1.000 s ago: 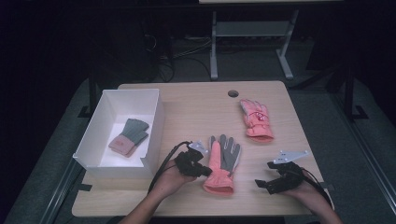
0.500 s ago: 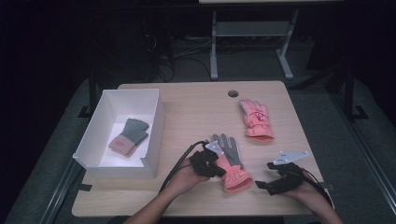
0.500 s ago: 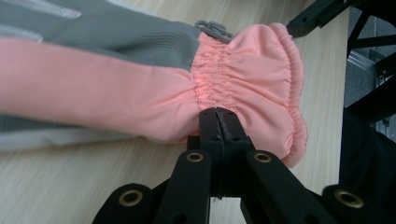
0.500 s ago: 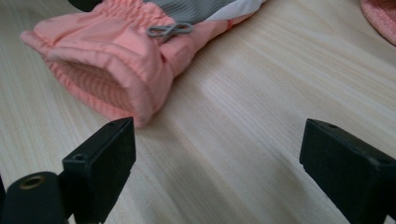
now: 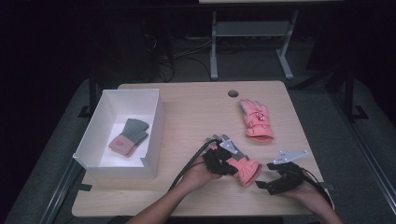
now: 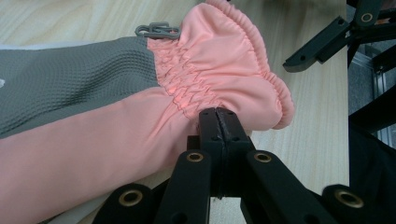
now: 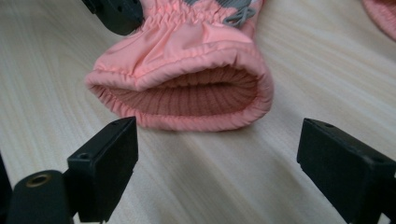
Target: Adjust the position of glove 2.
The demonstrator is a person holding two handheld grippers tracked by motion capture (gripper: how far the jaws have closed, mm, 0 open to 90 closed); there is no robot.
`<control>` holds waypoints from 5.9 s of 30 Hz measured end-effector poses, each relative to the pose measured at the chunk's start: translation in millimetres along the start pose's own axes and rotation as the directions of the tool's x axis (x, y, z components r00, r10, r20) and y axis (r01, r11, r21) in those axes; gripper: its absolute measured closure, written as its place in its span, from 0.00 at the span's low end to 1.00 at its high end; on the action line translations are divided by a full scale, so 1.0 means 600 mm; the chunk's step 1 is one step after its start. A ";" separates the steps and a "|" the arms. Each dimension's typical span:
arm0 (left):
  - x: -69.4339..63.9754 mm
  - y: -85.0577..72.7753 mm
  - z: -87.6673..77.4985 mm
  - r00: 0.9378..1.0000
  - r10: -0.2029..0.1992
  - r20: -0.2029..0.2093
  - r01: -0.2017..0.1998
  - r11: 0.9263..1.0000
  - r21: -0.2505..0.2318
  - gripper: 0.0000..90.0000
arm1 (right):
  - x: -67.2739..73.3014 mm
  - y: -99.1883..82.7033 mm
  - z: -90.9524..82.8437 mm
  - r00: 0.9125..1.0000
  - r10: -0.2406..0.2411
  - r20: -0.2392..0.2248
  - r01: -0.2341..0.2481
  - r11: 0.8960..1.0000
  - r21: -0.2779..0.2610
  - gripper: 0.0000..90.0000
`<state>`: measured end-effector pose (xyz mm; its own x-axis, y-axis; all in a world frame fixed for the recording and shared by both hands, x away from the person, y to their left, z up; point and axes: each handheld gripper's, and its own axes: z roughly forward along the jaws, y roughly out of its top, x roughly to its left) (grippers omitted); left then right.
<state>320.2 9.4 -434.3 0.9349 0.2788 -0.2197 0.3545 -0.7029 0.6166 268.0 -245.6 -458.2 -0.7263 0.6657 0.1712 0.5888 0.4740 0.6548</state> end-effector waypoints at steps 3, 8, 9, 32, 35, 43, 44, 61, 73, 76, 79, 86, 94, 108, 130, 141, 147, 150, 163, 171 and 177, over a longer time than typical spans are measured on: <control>0.001 -0.009 -0.015 1.000 -0.006 -0.007 0.006 1.000 -0.029 0.92 | 0.001 0.000 0.000 1.000 0.003 -0.001 -0.003 1.000 0.003 0.13; 0.011 -0.044 -0.049 0.999 -0.026 -0.034 0.024 0.997 -0.068 0.75 | 0.002 0.003 -0.001 1.000 0.012 0.003 -0.012 1.000 0.002 0.14; 0.013 -0.052 -0.056 0.999 -0.032 -0.037 0.030 0.997 -0.069 0.71 | 0.002 0.003 -0.001 1.000 0.012 0.006 -0.012 1.000 0.005 0.15; 0.011 -0.169 -0.126 0.967 -0.125 -0.221 0.100 0.988 -0.119 0.15 | -0.013 0.008 -0.021 0.997 0.069 0.029 -0.070 0.997 0.042 0.50; 0.012 -0.170 -0.123 0.971 -0.108 -0.216 0.084 0.990 -0.115 0.15 | -0.021 0.021 -0.031 0.996 0.085 0.042 -0.086 0.996 0.027 0.68; 0.010 -0.167 -0.113 0.974 -0.103 -0.200 0.086 0.992 -0.094 0.15 | -0.045 0.072 -0.037 0.994 0.082 0.079 -0.080 0.996 -0.026 1.00; 0.010 -0.167 -0.113 0.974 -0.109 -0.197 0.091 0.991 -0.100 0.15 | -0.048 0.079 -0.035 0.994 0.076 0.080 -0.074 0.997 -0.027 1.00; 0.015 -0.172 -0.112 0.972 -0.111 -0.207 0.093 0.991 -0.098 0.15 | -0.142 0.206 0.024 0.973 0.134 0.186 -0.124 0.990 -0.065 0.92; 0.018 -0.172 -0.113 0.974 -0.095 -0.206 0.080 0.994 -0.076 0.16 | -0.214 0.259 0.064 0.947 0.209 0.245 -0.203 0.978 -0.048 1.00; 0.019 -0.173 -0.114 0.973 -0.095 -0.209 0.081 0.994 -0.077 0.16 | -0.220 0.256 0.078 0.949 0.207 0.236 -0.207 0.978 -0.023 1.00; 0.019 -0.173 -0.115 0.973 -0.095 -0.211 0.081 0.994 -0.077 0.16 | -0.221 0.254 0.088 0.955 0.189 0.229 -0.192 0.981 -0.008 1.00; 0.019 -0.173 -0.113 0.973 -0.094 -0.210 0.081 0.994 -0.070 0.16 | -0.213 0.242 0.099 0.957 0.199 0.211 -0.210 0.977 0.028 1.00; 0.020 -0.173 -0.115 0.973 -0.094 -0.213 0.081 0.994 -0.069 0.16 | -0.192 0.222 0.085 0.973 0.148 0.180 -0.160 0.986 0.055 1.00; 0.019 -0.173 -0.115 0.972 -0.098 -0.216 0.084 0.994 -0.073 0.16 | -0.172 0.210 0.053 0.990 0.064 0.124 -0.074 0.994 0.085 0.80; 0.021 -0.175 -0.112 0.974 -0.101 -0.202 0.091 0.994 -0.057 0.17 | -0.216 0.214 0.105 0.996 0.041 0.080 -0.058 0.974 0.220 0.66; 0.021 -0.174 -0.109 0.975 -0.098 -0.198 0.091 0.995 -0.046 0.17 | -0.215 0.203 0.092 0.995 0.068 0.072 -0.078 0.986 0.147 0.97; 0.023 -0.176 -0.113 0.974 -0.106 -0.200 0.096 0.994 -0.060 0.17 | -0.219 0.204 0.074 0.993 0.112 0.031 -0.115 0.988 0.101 0.98; 0.024 -0.176 -0.113 0.974 -0.104 -0.203 0.093 0.994 -0.064 0.17 | -0.215 0.208 0.064 0.994 0.105 0.028 -0.107 0.991 0.086 0.98; 0.021 -0.175 -0.113 0.978 -0.102 -0.183 0.089 0.993 -0.079 0.17 | -0.170 0.233 -0.010 0.996 0.082 0.016 -0.083 0.996 0.034 0.98; 0.020 -0.175 -0.114 0.977 -0.106 -0.186 0.091 0.992 -0.087 0.17 | -0.125 0.238 -0.035 0.999 0.051 -0.020 -0.050 0.999 0.021 0.98; 0.021 -0.175 -0.116 0.975 -0.099 -0.198 0.081 0.992 -0.097 0.17 | -0.087 0.238 -0.039 0.998 0.027 -0.060 -0.027 1.000 0.013 0.98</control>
<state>293.4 131.9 -449.2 0.8733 0.4708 -0.1255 0.4255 -0.6113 0.6673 381.7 -226.4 -356.3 -0.7300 0.6425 0.2330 0.6123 0.4635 0.6405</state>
